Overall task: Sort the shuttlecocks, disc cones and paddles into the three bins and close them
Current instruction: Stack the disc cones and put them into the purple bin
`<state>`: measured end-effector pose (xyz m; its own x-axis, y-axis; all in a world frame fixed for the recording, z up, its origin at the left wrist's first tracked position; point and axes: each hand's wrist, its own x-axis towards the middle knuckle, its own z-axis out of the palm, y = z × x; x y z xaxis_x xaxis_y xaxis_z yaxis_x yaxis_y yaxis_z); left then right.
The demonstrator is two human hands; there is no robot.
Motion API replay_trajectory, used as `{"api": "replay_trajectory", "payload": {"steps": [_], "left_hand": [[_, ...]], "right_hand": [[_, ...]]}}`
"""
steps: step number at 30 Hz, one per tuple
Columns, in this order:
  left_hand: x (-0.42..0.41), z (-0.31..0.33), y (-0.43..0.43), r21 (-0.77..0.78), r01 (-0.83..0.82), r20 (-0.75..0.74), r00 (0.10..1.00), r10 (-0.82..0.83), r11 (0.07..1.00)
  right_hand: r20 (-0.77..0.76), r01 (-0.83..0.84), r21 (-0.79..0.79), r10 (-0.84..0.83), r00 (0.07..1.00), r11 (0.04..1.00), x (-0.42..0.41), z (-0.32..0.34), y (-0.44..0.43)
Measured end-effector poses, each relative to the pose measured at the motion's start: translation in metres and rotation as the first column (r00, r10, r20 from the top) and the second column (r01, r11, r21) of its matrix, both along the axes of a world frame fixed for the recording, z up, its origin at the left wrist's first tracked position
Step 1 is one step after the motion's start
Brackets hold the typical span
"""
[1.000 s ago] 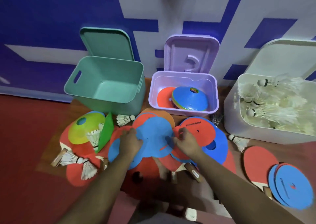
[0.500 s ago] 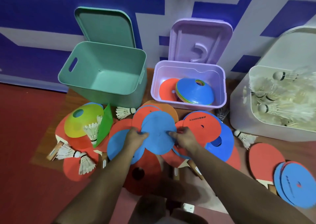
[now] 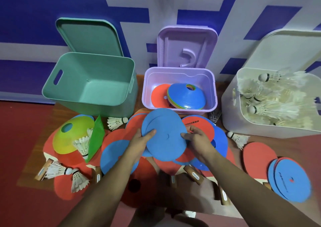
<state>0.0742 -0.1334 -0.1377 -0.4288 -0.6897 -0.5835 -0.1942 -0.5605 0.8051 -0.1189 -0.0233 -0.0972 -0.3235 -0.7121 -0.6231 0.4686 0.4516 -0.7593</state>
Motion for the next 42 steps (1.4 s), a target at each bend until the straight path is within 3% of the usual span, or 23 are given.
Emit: {"api": "replay_trajectory", "payload": {"steps": [2, 6, 10, 13, 16, 19, 24, 28, 30, 34, 38, 42], "left_hand": [[-0.017, 0.004, 0.004, 0.035, 0.045, -0.090, 0.995, -0.042, 0.998], [-0.054, 0.006, 0.016, 0.024, 0.093, -0.053, 0.994, -0.092, 0.995], [-0.085, 0.002, 0.018, -0.190, 0.348, 0.198, 0.929, -0.312, 0.918], [-0.101, -0.003, 0.016, -0.267, 0.419, 0.414, 0.863, -0.289, 0.868], [-0.110, -0.011, 0.017, -0.292, 0.525, 0.589, 0.757, -0.282, 0.800], [-0.113, -0.019, 0.025, -0.311, 0.580, 0.689, 0.683, -0.242, 0.753], [-0.106, -0.026, 0.026, -0.358, 0.567, 0.675, 0.706, -0.214, 0.742], [-0.100, -0.028, 0.017, -0.341, 0.536, 0.634, 0.738, -0.232, 0.772], [-0.098, -0.030, 0.016, -0.339, 0.471, 0.595, 0.778, -0.203, 0.814], [-0.089, -0.024, 0.020, -0.365, 0.312, 0.462, 0.879, -0.120, 0.877], [-0.077, -0.009, 0.023, -0.439, 0.271, 0.359, 0.927, -0.109, 0.857], [-0.061, 0.003, 0.025, -0.416, 0.234, 0.278, 0.953, -0.122, 0.879]], "right_hand": [[-0.120, 0.003, 0.077, 0.007, 0.993, 0.997, -0.013, -0.002, 0.009], [-0.396, -0.020, 0.259, 0.125, 0.910, 0.966, -0.043, -0.014, 0.024], [-0.626, 0.030, 0.408, 0.255, 0.737, 0.913, -0.063, -0.023, 0.026], [-0.705, 0.043, 0.517, 0.397, 0.588, 0.855, -0.065, -0.029, 0.024], [-0.686, 0.078, 0.602, 0.465, 0.560, 0.794, -0.067, -0.036, 0.023], [-0.711, 0.119, 0.495, 0.323, 0.624, 0.860, -0.068, -0.030, 0.020], [-0.641, 0.084, 0.478, 0.282, 0.714, 0.874, -0.065, -0.015, 0.011], [-0.672, -0.047, 0.516, 0.438, 0.597, 0.856, -0.060, -0.016, 0.010], [-0.687, -0.075, 0.474, 0.421, 0.592, 0.877, -0.057, -0.016, 0.012], [-0.645, -0.049, 0.322, 0.257, 0.720, 0.946, -0.058, -0.007, 0.022], [-0.498, -0.019, 0.091, 0.062, 0.865, 0.996, -0.058, 0.008, 0.038], [-0.400, -0.053, -0.016, 0.043, 0.915, 0.998, -0.050, 0.017, 0.047]]}}
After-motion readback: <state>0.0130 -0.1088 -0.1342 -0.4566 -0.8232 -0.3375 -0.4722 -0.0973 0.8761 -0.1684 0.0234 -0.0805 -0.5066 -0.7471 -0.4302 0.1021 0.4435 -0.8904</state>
